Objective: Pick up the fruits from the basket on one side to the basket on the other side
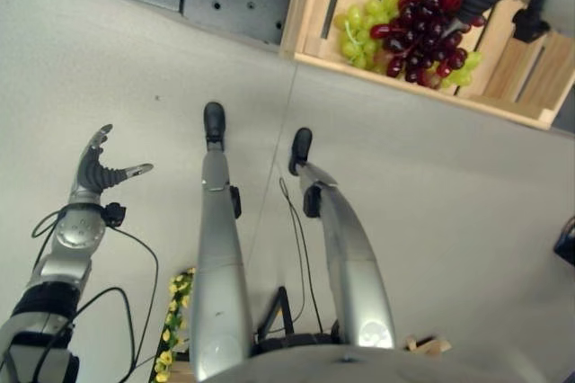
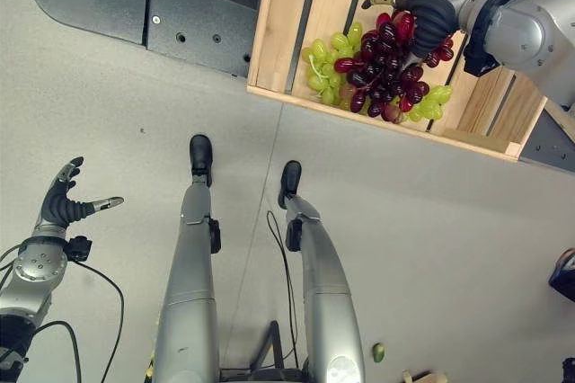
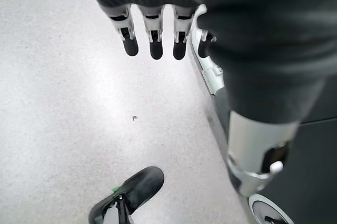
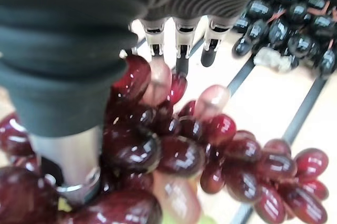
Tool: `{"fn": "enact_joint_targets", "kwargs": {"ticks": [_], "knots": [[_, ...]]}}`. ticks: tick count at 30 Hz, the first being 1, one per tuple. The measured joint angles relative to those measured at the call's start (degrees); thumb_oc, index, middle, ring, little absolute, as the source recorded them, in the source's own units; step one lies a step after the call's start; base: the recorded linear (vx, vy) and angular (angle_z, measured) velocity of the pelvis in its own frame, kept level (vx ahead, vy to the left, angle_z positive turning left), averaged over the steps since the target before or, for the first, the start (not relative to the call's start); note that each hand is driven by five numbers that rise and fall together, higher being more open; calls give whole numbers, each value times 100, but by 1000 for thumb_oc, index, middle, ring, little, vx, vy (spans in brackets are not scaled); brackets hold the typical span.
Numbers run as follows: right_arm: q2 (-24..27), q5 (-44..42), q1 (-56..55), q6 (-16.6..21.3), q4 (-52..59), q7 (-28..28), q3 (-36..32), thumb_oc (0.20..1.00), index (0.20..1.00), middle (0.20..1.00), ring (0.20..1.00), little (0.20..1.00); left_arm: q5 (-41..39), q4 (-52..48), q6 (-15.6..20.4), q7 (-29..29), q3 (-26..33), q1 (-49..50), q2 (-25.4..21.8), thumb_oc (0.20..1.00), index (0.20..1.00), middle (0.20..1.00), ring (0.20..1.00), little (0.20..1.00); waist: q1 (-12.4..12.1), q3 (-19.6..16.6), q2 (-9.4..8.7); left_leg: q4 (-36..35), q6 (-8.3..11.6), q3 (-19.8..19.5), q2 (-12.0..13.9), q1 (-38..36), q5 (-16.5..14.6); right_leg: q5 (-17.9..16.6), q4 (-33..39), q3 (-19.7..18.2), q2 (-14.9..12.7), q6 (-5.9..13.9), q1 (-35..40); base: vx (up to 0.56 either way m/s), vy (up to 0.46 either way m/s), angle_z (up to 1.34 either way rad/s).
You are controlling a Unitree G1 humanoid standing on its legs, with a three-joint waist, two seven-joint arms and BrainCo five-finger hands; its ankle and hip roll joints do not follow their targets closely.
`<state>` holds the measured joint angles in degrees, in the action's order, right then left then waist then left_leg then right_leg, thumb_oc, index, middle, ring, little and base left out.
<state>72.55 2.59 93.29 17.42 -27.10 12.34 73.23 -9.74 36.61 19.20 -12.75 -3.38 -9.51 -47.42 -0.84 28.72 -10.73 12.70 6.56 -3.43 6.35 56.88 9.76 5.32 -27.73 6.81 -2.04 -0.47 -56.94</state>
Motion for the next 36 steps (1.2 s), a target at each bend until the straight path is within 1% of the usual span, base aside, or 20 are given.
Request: {"fn": "enact_joint_targets", "kwargs": {"ticks": [4, 7, 10, 15, 28, 36], "knots": [[153, -108, 65, -26, 109, 141, 202, 1000, 1000, 1000, 1000, 1000, 1, 76, -34, 38, 0, -2, 0, 1000, 1000, 1000, 1000, 1000, -3, 0, -1, 0, -9, -12, -25, 29, 6, 6, 0, 7, -18, 10, -14, 5, -2, 2], [412, -116, 38, -52, 476, 273, 209, 1000, 1000, 1000, 1000, 1000, 0, 75, -39, 55, 0, -7, -11, 1000, 1000, 1000, 1000, 1000, -2, -2, -3, 0, -11, -41, -32, 39, 8, 8, 1, 21, -21, 12, -10, 4, -3, 1], [506, -167, -25, -92, 554, 401, 200, 1000, 1000, 1000, 1000, 1000, -1, 84, -46, 111, -2, -15, -14, 1000, 1000, 1000, 1000, 1000, 3, -3, -5, 9, -12, -61, -28, 38, 9, 8, 2, 29, -18, 12, 3, 0, 0, 0], [506, -173, -73, -153, 584, 481, 203, 1000, 1000, 1000, 1000, 1000, 0, 79, -90, 154, -24, -28, -61, 1000, 1000, 1000, 1000, 1000, 8, -4, -7, 31, -18, -70, -34, 38, 14, 7, -4, 36, -16, 12, 17, 0, 0, 0], [506, -276, -67, -166, 698, 569, 185, 1000, 1000, 1000, 1000, 1000, -4, 83, -95, 174, -42, -37, -113, 1000, 1000, 1000, 1000, 1000, 38, -9, -13, 20, -21, -105, -33, 87, 16, 8, 6, 50, -21, 14, -18, 0, 0, 0], [505, -273, -78, -265, 771, 656, 182, 1000, 1000, 1000, 1000, 1000, -4, 66, -101, 193, -44, -41, -116, 1000, 1000, 1000, 1000, 1000, 41, -8, -13, 16, -21, -129, -47, 110, 16, 13, 6, 57, -24, 22, -35, 0, 0, 0]]}}
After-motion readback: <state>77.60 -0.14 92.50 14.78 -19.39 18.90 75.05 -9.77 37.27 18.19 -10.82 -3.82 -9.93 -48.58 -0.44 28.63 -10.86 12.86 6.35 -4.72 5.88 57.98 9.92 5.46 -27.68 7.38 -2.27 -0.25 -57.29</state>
